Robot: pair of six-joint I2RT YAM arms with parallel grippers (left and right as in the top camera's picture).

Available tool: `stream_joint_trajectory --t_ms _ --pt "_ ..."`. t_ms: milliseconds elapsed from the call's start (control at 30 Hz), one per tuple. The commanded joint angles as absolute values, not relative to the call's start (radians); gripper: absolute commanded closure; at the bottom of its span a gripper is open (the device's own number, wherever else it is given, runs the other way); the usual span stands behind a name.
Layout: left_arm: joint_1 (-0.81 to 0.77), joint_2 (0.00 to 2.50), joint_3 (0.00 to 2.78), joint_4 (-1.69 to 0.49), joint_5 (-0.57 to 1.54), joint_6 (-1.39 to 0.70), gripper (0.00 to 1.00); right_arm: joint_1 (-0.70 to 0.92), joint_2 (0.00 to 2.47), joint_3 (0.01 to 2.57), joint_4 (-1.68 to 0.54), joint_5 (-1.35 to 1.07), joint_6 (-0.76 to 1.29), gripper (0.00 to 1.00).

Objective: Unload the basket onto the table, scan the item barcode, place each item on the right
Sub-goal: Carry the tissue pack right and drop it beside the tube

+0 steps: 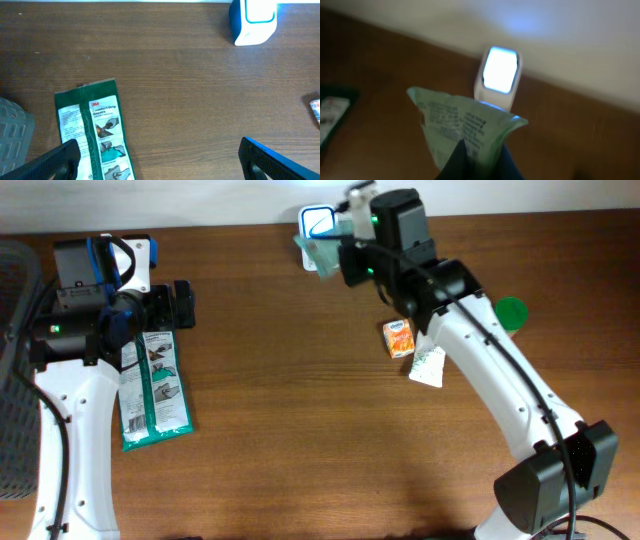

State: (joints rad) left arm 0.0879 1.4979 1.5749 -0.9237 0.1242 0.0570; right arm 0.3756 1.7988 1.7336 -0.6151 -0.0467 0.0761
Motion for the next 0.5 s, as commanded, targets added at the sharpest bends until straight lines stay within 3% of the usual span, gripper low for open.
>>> stream_joint_trajectory --t_ms 0,367,400,467 --pt "0.088 1.499 1.588 -0.923 0.135 0.066 0.01 0.297 1.827 1.732 -0.806 -0.098 0.255 0.96" --pt "0.088 1.499 1.588 -0.923 0.135 0.066 0.01 0.023 1.96 1.675 -1.08 -0.094 0.256 0.96" --pt "0.088 1.499 1.588 -0.923 0.135 0.066 0.01 -0.009 1.967 1.674 -1.09 -0.094 0.256 0.89" --pt "0.088 1.499 1.588 -0.923 0.135 0.066 0.01 -0.043 1.971 1.674 -1.106 -0.094 0.241 0.6"
